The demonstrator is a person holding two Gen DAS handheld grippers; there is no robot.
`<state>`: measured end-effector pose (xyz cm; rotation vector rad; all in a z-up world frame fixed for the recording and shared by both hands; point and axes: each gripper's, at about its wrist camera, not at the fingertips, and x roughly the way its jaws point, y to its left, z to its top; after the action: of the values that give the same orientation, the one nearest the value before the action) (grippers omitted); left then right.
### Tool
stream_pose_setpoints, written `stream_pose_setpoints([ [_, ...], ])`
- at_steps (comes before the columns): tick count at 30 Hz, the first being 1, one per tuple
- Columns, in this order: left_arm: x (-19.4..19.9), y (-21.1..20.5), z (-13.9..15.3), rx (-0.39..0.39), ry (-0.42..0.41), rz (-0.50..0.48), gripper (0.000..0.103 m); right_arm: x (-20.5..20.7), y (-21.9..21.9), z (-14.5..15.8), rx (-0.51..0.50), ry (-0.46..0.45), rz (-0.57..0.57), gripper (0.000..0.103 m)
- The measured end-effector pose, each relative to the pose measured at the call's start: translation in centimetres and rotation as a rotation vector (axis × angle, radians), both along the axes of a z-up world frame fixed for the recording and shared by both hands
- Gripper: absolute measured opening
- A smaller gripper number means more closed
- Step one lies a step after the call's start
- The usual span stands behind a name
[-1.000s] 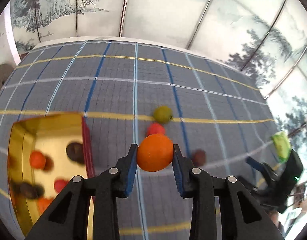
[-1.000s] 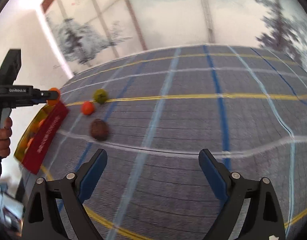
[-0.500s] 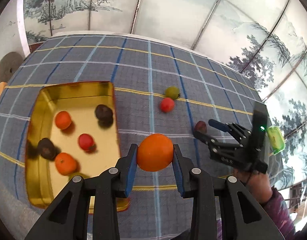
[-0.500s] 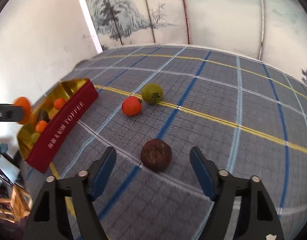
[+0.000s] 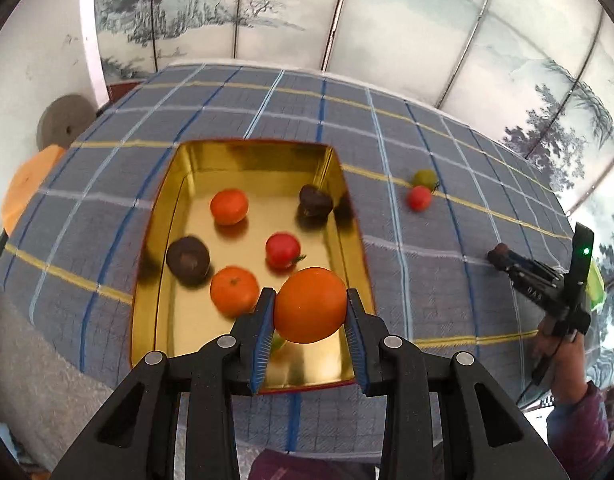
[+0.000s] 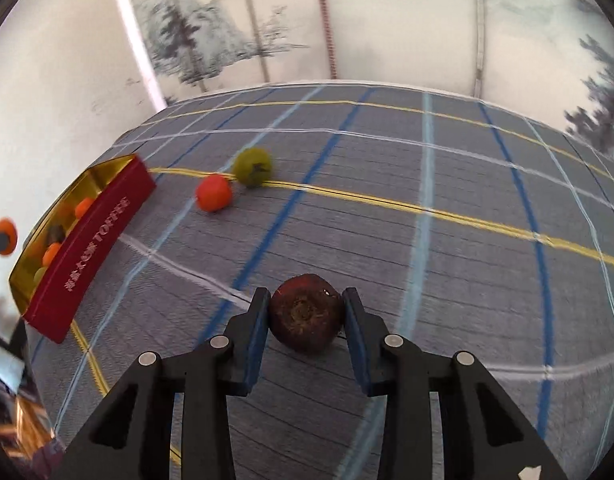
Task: Organize fruits
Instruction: 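Carry the orange toward the tin with the left tool while the right tool grasps a brown fruit, then lower the orange into the gold tin and open the left tool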
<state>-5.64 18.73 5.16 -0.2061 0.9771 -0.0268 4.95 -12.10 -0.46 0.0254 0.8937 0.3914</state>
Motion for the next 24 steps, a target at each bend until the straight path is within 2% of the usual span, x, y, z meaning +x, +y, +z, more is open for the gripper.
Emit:
stream_pose_setpoints([
  [10, 0.5, -1.6, -1.9, 0.051, 0.006, -0.047, 0.035, 0.3, -0.1, -0.2, -0.010, 0.019, -0.008, 0.034],
  [15, 0.8, -2.7, -2.8, 0.133, -0.004, -0.061, 0.035, 0.5, -0.5, -0.4, 0.013, 0.032, -0.022, 0.034],
  [24, 1.3, -3.6, -3.8, 0.178, -0.002, -0.066, 0.036, 0.4, -0.9, -0.3, 0.019, 0.034, -0.028, 0.034],
])
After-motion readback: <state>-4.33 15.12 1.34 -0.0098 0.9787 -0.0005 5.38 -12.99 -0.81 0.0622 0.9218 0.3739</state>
